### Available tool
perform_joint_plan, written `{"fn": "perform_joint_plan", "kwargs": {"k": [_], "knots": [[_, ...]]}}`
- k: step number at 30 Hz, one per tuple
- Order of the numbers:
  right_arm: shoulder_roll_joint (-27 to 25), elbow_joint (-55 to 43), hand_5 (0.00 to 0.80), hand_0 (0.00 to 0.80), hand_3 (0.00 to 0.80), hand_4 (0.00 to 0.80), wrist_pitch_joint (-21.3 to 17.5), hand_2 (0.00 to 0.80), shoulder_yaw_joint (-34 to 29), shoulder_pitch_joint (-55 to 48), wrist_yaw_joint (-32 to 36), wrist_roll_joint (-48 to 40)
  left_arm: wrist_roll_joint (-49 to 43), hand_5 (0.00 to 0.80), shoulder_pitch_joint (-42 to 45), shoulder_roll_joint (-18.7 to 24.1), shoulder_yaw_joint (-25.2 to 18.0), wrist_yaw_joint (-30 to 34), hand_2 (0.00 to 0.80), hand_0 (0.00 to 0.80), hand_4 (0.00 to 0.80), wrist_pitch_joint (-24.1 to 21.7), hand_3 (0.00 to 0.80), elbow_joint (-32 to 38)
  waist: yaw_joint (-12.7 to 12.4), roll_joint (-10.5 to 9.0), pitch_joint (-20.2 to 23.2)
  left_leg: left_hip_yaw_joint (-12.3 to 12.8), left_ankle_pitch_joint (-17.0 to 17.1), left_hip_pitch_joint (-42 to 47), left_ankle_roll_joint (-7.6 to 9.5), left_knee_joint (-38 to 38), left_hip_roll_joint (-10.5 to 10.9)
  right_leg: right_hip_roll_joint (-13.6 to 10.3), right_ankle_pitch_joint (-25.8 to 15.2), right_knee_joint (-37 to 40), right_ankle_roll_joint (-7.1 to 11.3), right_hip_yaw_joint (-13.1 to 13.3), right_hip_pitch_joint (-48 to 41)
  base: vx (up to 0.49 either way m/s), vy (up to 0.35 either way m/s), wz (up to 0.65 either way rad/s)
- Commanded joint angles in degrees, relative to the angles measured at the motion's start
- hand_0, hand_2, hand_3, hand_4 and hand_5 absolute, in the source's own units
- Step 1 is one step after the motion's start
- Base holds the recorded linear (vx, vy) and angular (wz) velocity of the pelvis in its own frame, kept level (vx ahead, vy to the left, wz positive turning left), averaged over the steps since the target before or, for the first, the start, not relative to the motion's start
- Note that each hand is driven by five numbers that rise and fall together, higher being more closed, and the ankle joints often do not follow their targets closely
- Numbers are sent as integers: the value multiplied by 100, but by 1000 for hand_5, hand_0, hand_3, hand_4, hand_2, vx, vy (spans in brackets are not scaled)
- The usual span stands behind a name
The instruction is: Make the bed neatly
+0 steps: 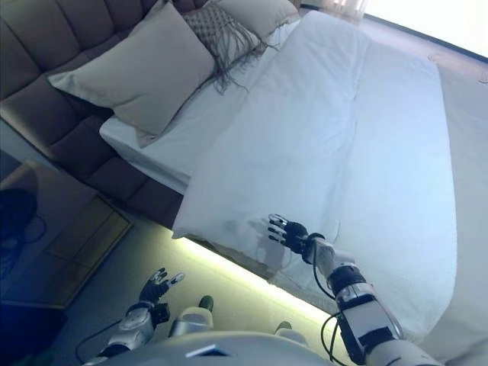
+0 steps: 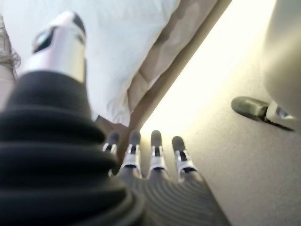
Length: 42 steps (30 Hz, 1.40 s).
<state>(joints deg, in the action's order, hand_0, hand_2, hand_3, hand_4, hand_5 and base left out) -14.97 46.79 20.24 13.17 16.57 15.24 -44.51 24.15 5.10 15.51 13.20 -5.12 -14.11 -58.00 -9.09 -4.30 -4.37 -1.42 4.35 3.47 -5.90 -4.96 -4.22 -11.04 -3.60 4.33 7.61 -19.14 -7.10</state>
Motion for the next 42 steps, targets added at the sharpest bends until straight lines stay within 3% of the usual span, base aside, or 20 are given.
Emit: {"fn": "perform_joint_plan", "kwargs": {"k": [1,8,12,22,27,31,42], "knots": [[-283,120,0,0,0,0,-494,0,-351,0,37,-236,-229,0,-463,3,-28,-137,0,0,0,77,0,-534,-65,198,78,297,-79,58,444,-4,173,-354,-732,-85,172,60,168,-5,-58,-6],[-179,409,0,0,0,0,-1212,0,-798,-603,-43,-401,-319,0,-457,-47,-160,5,0,0,0,284,0,-980,162,235,188,415,-102,61,453,-4,197,-296,-762,11,169,278,248,-10,-53,-13],[-49,710,0,0,0,0,-1439,0,-1069,-871,-68,-943,-262,0,-518,-80,-134,341,0,0,0,377,0,-1093,315,263,221,523,-123,85,439,-4,170,-223,-683,52,156,384,274,7,-35,-13],[311,2084,0,0,0,0,-2231,0,-1274,-1261,-115,-1089,-659,0,-709,-375,292,671,0,0,0,682,0,-1463,568,277,265,614,-155,160,406,-4,72,-12,-460,39,76,553,223,34,-34,-8],[390,2704,0,0,0,0,-2183,0,-1470,-1296,-578,-1115,-809,0,-836,-488,412,715,0,0,0,785,0,-1583,669,300,250,642,-189,248,354,-4,-6,125,-368,48,-15,671,159,31,-37,-10],[481,2917,0,0,0,0,-2065,0,-1365,-1338,-502,-901,-862,0,-880,-583,498,672,0,0,0,765,0,-1552,688,338,223,597,-183,308,317,-4,-49,191,-310,54,-77,720,94,31,-29,-13],[495,2994,0,0,0,0,-2217,0,-1197,-1469,-535,-756,-809,0,-805,-605,472,552,0,0,0,745,0,-1554,706,403,172,512,-156,256,265,-4,-47,226,-255,67,-101,694,87,10,-11,-1]]}}
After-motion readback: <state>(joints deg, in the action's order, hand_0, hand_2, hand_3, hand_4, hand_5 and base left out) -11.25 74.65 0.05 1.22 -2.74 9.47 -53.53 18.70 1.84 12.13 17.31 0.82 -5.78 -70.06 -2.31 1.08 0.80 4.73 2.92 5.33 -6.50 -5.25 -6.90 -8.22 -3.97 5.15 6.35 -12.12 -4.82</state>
